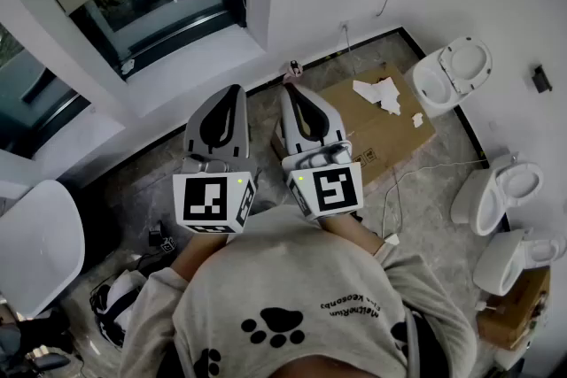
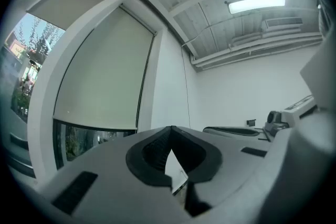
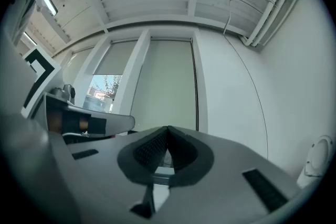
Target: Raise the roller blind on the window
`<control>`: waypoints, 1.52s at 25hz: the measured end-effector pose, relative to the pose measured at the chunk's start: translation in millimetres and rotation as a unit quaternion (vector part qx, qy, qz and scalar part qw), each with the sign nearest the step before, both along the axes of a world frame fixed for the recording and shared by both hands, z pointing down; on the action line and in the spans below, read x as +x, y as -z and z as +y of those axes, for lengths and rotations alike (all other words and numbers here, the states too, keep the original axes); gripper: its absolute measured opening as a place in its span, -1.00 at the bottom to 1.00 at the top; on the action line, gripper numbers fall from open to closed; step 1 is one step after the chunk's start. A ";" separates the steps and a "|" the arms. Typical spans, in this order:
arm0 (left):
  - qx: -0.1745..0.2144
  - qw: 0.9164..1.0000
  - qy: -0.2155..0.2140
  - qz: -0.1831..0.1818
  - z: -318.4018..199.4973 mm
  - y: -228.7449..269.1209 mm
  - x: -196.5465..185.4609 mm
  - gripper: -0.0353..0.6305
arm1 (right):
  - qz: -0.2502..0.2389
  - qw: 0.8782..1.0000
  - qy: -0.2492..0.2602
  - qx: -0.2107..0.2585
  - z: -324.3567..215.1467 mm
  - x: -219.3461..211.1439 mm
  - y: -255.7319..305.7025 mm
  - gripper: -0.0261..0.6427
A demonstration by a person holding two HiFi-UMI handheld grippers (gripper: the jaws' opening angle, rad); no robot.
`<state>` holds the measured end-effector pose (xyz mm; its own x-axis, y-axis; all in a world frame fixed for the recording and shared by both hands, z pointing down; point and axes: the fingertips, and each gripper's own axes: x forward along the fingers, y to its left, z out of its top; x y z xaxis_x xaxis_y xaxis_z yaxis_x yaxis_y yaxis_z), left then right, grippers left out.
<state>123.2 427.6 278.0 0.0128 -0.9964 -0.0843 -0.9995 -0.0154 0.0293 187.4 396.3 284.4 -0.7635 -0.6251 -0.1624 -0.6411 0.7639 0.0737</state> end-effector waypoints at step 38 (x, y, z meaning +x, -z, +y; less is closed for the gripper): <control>-0.007 0.999 -0.049 0.005 -135.2 -16.1 17.5 -0.87 | 0.012 0.999 -0.025 -0.022 -125.6 16.2 -14.8 -0.89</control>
<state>140.7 292.3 294.1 0.1094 -0.9914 -0.0718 -0.9928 -0.1125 0.0407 203.6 270.7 299.3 -0.7341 -0.6692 -0.1154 -0.6775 0.7333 0.0569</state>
